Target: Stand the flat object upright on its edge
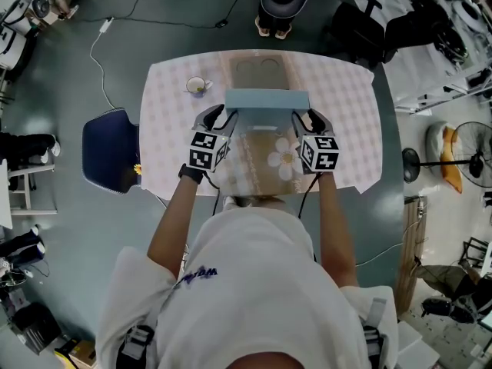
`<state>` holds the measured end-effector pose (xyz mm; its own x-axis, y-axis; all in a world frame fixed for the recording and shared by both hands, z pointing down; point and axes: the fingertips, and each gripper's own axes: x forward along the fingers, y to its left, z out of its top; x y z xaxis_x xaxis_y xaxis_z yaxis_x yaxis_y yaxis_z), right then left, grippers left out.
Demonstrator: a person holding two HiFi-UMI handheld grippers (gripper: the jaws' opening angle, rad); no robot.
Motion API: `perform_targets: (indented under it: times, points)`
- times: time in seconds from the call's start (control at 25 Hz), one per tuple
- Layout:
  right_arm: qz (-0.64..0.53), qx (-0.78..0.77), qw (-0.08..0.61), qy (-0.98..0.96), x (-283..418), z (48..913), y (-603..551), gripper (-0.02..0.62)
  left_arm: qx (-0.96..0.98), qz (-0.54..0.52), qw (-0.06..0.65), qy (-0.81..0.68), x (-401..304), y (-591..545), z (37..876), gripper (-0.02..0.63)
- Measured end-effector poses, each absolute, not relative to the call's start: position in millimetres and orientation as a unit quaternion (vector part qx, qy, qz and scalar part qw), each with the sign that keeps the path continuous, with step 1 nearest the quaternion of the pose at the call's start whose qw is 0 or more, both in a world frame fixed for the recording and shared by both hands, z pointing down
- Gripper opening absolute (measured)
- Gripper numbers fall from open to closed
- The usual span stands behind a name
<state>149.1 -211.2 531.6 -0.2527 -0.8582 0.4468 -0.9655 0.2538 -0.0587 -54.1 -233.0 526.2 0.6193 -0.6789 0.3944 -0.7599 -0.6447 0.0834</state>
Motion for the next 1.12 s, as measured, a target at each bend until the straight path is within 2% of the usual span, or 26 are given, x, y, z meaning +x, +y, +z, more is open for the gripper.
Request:
perform_targets:
  times: [1.12]
  points:
    - [0.158, 0.593, 0.162, -0.773, 155.0, 524.9, -205.4, 0.206, 0.890, 0.156, 0.124, -0.410, -56.2, -230.8, 518.9, 0.163]
